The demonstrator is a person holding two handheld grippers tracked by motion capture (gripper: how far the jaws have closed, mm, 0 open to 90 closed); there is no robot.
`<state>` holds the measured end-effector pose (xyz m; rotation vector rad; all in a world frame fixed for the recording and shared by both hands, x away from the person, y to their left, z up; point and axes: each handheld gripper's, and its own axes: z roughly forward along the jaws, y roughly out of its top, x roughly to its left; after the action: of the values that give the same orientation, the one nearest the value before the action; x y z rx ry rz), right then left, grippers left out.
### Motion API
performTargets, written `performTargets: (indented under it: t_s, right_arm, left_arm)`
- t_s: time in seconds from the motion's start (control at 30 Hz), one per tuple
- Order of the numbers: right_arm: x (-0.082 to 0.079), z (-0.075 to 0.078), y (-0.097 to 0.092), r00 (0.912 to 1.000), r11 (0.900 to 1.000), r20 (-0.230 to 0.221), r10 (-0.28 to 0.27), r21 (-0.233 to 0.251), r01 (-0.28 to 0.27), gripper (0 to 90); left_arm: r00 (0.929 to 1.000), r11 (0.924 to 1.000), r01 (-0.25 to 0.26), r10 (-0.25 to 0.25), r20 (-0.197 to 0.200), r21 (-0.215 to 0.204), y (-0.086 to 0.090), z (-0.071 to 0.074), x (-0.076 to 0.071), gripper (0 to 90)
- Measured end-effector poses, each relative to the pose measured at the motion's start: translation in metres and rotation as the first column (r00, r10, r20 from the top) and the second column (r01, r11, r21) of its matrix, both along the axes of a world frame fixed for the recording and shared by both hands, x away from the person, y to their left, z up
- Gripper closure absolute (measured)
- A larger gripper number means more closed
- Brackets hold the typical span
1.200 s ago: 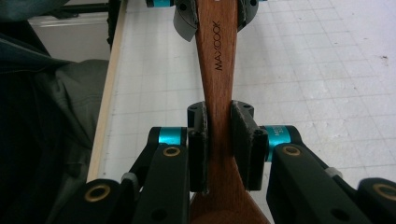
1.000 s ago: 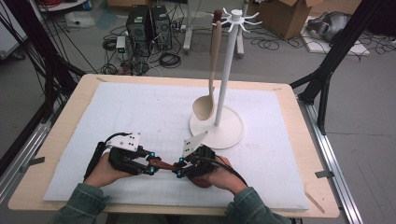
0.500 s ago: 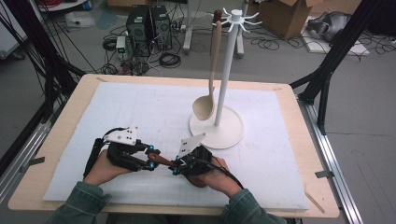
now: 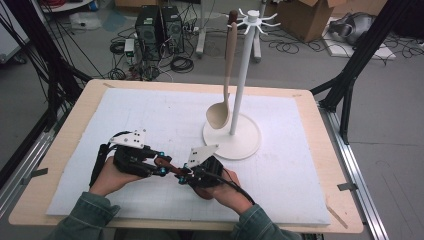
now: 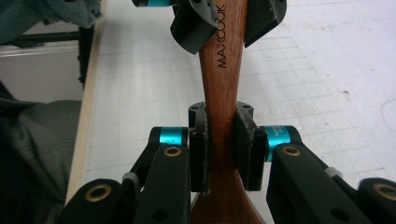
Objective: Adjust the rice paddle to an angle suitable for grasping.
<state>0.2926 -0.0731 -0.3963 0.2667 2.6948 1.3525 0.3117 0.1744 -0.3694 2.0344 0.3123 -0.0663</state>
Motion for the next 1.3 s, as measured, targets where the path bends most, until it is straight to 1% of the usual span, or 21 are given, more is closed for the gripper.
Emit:
performTargets:
  t_s: [0.07, 0.13, 0.17, 0.23, 0.27, 0.37, 0.43, 0.47, 0.53, 0.57, 0.63, 0.67, 0.73, 0.77, 0.83, 0.9, 0.93, 1.0, 1.13, 1.27, 1.3]
  right_arm:
    - [0.002, 0.001, -0.003, 0.9997, 0.9998, -0.014, 0.018, 0.005, -0.018, 75.3]
    - [0.006, 0.002, -0.007, 0.9985, 0.9995, -0.047, 0.028, 0.014, -0.027, 73.5]
    - [0.009, 0.002, -0.01, 0.9975, 0.9992, -0.061, 0.036, 0.02, -0.035, 73.0]
    - [0.013, 0.001, -0.013, 0.9934, 0.9982, -0.099, 0.057, 0.026, -0.054, 72.7]
    - [0.014, 0.0, -0.013, 0.993, 0.9978, -0.101, 0.062, 0.031, -0.059, 72.6]
    - [0.018, -0.001, -0.014, 0.9874, 0.9957, -0.134, 0.085, 0.048, -0.079, 72.3]
    - [0.02, -0.002, -0.015, 0.9819, 0.9943, -0.162, 0.098, 0.056, -0.09, 72.0]
    - [0.02, -0.002, -0.014, 0.9807, 0.9938, -0.167, 0.103, 0.059, -0.094, 72.1]
    - [0.02, -0.001, -0.014, 0.9831, 0.9938, -0.15, 0.105, 0.054, -0.098, 73.3]
    - [0.019, -0.001, -0.014, 0.9822, 0.9933, -0.152, 0.11, 0.054, -0.102, 74.2]
    - [0.016, 0.0, -0.013, 0.985, 0.9925, -0.124, 0.12, 0.04, -0.115, 76.6]
    - [0.015, 0.001, -0.012, 0.9848, 0.9919, -0.121, 0.125, 0.039, -0.121, 77.0]
    - [0.011, 0.002, -0.01, 0.9912, 0.9956, -0.096, 0.091, 0.029, -0.089, 77.2]
    - [0.011, 0.002, -0.01, 0.9924, 0.9956, -0.083, 0.091, 0.032, -0.088, 77.3]
    - [0.009, 0.004, -0.009, 0.9962, 0.9973, -0.054, 0.069, 0.028, -0.067, 77.3]
    - [0.007, 0.005, -0.009, 0.998, 0.9983, -0.042, 0.048, 0.035, -0.046, 77.3]
    - [0.006, 0.006, -0.009, 0.9989, 0.9985, -0.026, 0.04, 0.04, -0.039, 77.3]
    - [0.005, 0.007, -0.009, 0.9998, 0.9988, -0.01, 0.019, 0.045, -0.019, 77.3]
    - [0.002, 0.008, -0.008, 1.0, 0.9984, 0.004, -0.005, 0.056, 0.005, 77.3]
    - [0.002, 0.009, -0.009, 0.9998, 0.9985, 0.012, 0.014, 0.053, -0.015, 76.3]
    - [0.002, 0.009, -0.01, 0.9997, 0.998, -0.001, 0.023, 0.059, -0.023, 75.6]
  left_arm:
    - [0.9999, 0.9999, 0.012, -0.012, -0.004, -0.001, -0.002, 0.0, -0.001, 65.5]
    - [0.9998, 0.9997, 0.019, -0.019, 0.011, 0.017, -0.004, 0.0, -0.002, 67.0]
    - [0.9997, 0.9996, 0.022, -0.023, 0.009, 0.019, -0.005, 0.0, -0.002, 67.2]
    - [0.9996, 0.9994, 0.027, -0.027, 0.009, 0.023, -0.006, -0.001, -0.001, 67.4]
    - [0.9993, 0.9991, 0.034, -0.035, 0.013, 0.027, -0.006, -0.001, -0.001, 67.5]
    - [0.9991, 0.9989, 0.04, -0.04, 0.014, 0.025, -0.007, -0.001, -0.002, 67.7]
    - [0.9987, 0.9983, 0.046, -0.047, 0.018, 0.035, -0.007, 0.0, -0.002, 67.8]
    - [0.9984, 0.9978, 0.051, -0.052, 0.023, 0.041, -0.007, 0.0, -0.002, 67.8]
    - [0.9984, 0.9981, 0.052, -0.053, 0.018, 0.034, -0.007, 0.0, -0.002, 67.8]
    - [0.9984, 0.998, 0.054, -0.054, 0.016, 0.034, -0.007, 0.0, -0.001, 67.7]
    - [0.9988, 0.9986, 0.049, -0.049, 0.005, 0.021, -0.007, 0.0, -0.001, 66.6]
    - [0.999, 0.9988, 0.044, -0.044, 0.003, 0.019, -0.006, 0.001, 0.0, 65.8]
    - [0.9996, 0.9994, 0.028, -0.028, 0.005, 0.019, -0.006, 0.001, -0.001, 64.8]
    - [0.9997, 0.9996, 0.023, -0.024, 0.011, 0.018, -0.005, 0.002, -0.001, 64.7]
    - [0.9999, 0.9999, 0.001, -0.001, 0.01, 0.017, -0.004, 0.004, 0.0, 63.5]
    - [0.9998, 0.9998, -0.016, 0.016, 0.006, 0.008, -0.003, 0.005, 0.001, 61.6]
    - [0.9998, 0.9998, -0.018, 0.017, 0.007, 0.007, -0.002, 0.006, 0.002, 60.6]
    - [0.9995, 0.9996, -0.03, 0.03, 0.007, 0.001, -0.002, 0.008, 0.002, 60.6]
    - [0.9997, 0.9996, -0.026, 0.026, -0.002, -0.007, -0.002, 0.011, 0.002, 64.4]
    - [0.9998, 0.9996, 0.009, -0.01, -0.017, -0.027, -0.004, 0.013, 0.001, 68.1]
    - [0.9996, 0.9993, 0.025, -0.025, -0.015, -0.03, -0.004, 0.014, 0.001, 69.1]
